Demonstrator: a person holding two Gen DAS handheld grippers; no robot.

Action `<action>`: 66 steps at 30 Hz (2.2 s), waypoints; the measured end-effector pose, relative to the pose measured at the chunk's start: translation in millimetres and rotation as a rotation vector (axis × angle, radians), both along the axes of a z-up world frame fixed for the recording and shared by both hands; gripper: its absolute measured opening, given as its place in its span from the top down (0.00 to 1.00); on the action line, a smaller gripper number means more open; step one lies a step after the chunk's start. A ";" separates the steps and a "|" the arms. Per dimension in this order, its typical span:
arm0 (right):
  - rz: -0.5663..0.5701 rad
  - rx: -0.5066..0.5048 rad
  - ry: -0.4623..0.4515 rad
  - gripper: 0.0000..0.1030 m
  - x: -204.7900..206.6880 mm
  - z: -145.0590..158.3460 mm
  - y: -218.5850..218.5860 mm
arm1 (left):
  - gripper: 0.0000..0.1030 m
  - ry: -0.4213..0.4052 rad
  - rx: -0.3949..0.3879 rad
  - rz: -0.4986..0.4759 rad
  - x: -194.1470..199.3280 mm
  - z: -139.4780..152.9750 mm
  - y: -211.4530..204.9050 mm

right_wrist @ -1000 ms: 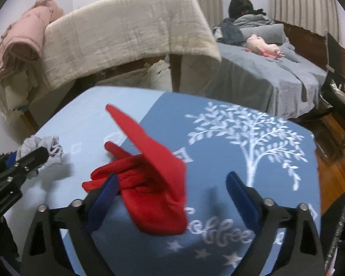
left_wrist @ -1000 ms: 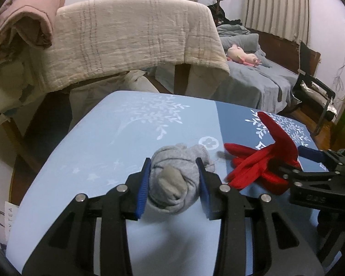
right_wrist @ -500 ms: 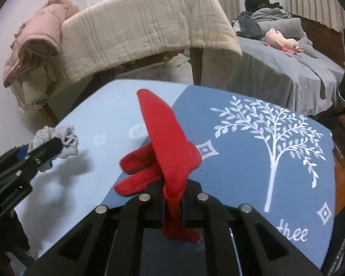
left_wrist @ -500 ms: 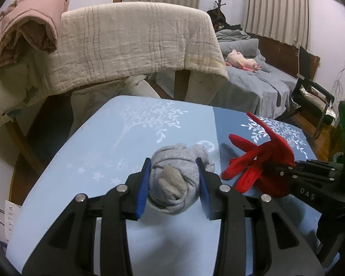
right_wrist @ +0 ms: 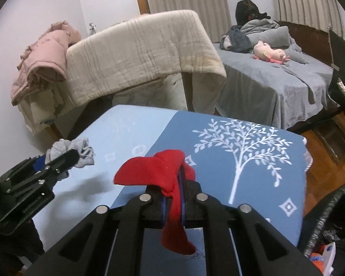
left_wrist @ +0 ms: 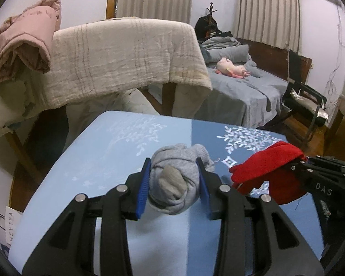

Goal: Collect trash
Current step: 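Carry the red glove and grey sock ball over the bin with both grippers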

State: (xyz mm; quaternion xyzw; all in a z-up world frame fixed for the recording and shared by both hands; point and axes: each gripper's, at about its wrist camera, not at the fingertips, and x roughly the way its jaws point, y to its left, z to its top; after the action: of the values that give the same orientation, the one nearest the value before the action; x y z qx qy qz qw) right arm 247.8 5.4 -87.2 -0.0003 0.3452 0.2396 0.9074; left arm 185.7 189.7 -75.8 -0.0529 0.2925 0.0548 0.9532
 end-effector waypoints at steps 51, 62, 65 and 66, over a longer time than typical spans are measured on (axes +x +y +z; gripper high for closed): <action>-0.296 0.034 -0.130 0.92 -92.9 67.9 -203.3 | 0.65 -0.096 -0.004 -0.313 -43.9 68.0 -194.9; -0.378 0.024 -0.128 0.91 -111.0 65.0 -248.5 | 0.65 -0.108 0.004 -0.402 -50.7 71.0 -238.0; -0.402 0.023 -0.124 0.92 -116.0 62.8 -260.5 | 0.65 -0.106 0.007 -0.427 -53.5 69.1 -249.8; -0.411 0.022 -0.123 0.92 -117.6 62.2 -265.0 | 0.65 -0.106 0.008 -0.436 -54.4 68.5 -253.8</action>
State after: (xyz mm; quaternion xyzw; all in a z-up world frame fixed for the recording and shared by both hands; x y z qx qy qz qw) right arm 130.2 -259.6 -25.1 0.0655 0.2793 0.0530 0.9565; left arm 131.3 -64.0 -7.3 0.0125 0.2464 -0.1542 0.9567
